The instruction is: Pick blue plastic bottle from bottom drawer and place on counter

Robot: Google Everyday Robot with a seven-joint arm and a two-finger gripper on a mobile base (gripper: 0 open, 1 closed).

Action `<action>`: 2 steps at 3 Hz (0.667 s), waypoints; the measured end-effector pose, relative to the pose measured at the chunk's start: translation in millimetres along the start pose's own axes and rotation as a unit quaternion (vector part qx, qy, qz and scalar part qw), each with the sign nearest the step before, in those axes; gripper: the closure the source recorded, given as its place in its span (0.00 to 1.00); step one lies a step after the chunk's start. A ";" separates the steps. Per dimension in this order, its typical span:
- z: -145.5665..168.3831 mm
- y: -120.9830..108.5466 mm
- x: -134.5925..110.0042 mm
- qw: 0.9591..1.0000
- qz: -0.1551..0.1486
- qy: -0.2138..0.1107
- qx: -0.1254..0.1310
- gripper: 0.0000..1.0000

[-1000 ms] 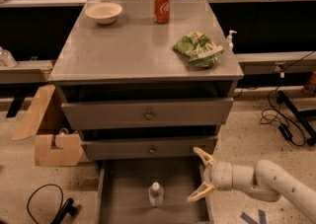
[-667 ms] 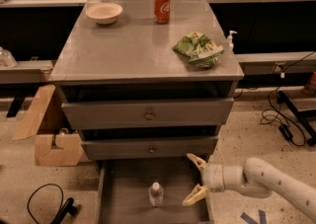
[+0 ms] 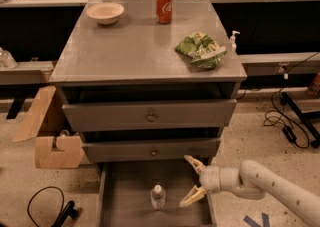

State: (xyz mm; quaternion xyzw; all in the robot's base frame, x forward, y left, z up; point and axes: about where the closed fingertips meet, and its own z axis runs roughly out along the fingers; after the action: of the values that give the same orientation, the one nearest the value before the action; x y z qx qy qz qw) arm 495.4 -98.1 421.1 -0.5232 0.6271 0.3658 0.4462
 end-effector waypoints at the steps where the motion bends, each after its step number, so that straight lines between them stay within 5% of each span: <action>1: 44.2 -9.5 39.2 0.998 -0.011 -0.056 -0.010 0.00; 2: 75.0 -13.8 75.2 0.996 -0.024 -0.084 -0.019 0.00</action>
Offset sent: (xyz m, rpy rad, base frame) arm 0.0353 0.0547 -0.1521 0.2046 -0.1176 0.0867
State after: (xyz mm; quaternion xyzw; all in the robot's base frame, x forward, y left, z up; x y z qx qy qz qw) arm 518.1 -56.0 325.2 -0.5139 0.5675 0.4097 0.4959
